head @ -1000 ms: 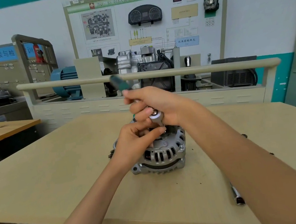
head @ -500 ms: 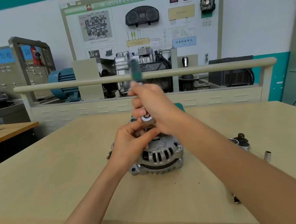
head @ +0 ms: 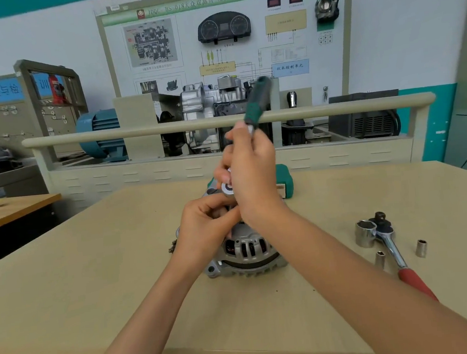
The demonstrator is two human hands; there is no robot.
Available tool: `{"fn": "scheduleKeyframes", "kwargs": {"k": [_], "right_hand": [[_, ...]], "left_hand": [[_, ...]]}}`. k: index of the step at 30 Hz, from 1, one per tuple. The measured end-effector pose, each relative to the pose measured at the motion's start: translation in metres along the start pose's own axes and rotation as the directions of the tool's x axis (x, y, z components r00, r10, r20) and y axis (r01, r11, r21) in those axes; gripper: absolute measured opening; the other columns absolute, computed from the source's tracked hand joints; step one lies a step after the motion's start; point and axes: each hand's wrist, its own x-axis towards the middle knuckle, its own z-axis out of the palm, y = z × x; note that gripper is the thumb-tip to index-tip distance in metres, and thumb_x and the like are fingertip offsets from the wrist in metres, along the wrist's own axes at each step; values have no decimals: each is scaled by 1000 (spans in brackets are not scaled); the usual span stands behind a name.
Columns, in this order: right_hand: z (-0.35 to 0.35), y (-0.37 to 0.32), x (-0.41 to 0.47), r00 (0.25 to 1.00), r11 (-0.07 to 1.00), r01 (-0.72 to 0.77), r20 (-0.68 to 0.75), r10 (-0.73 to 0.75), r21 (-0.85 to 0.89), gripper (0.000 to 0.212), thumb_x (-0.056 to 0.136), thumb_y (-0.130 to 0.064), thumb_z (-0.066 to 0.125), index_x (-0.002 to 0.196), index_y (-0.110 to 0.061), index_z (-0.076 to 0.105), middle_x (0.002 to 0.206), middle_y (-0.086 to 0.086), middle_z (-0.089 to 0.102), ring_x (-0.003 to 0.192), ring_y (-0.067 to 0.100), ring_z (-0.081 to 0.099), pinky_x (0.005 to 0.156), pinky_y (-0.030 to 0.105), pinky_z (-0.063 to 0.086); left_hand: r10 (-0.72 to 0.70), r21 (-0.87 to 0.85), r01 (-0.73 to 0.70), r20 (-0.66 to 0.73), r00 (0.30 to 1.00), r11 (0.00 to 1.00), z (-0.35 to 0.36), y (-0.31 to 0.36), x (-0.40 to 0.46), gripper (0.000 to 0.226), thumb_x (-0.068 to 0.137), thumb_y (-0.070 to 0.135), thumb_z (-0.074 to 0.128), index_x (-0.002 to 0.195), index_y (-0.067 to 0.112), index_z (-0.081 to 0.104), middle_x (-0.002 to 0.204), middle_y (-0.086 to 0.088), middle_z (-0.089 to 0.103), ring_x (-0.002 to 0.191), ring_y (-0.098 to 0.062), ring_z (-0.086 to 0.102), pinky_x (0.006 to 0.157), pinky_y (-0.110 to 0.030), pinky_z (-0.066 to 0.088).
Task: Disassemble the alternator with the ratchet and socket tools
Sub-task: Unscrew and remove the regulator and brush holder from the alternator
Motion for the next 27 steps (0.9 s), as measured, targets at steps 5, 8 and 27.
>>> {"fn": "scheduleKeyframes", "kwargs": {"k": [5,8,27], "right_hand": [[0,-12,13,780,836,-422,329,532,-352,25,100,-27,42,80,-12,48,37,-11,32,27,3,30,35,11,28],[0,-14,13,795,849,-447,311,521,-282,26,100,-28,42,80,-13,48,36,-10,32,27,3,31,34,11,28],[-4,-21,16,682,772,-482,375,628,-414,29,101,-30,38,80,-13,46,38,-11,29,28,3,29,34,12,28]], "left_hand": [[-37,-27,37,-12,999,999,-1,-4,1,37,76,5,70,43,19,60,38,4,49,37,-1,41,44,-10,34],[-40,-33,40,-1,999,999,0,-3,2,39,78,5,69,44,24,64,35,5,44,35,-1,35,42,-9,29],[-58,31,57,44,997,998,1,-4,3,28,77,13,72,51,12,63,41,2,54,41,-4,47,49,-11,38]]}}
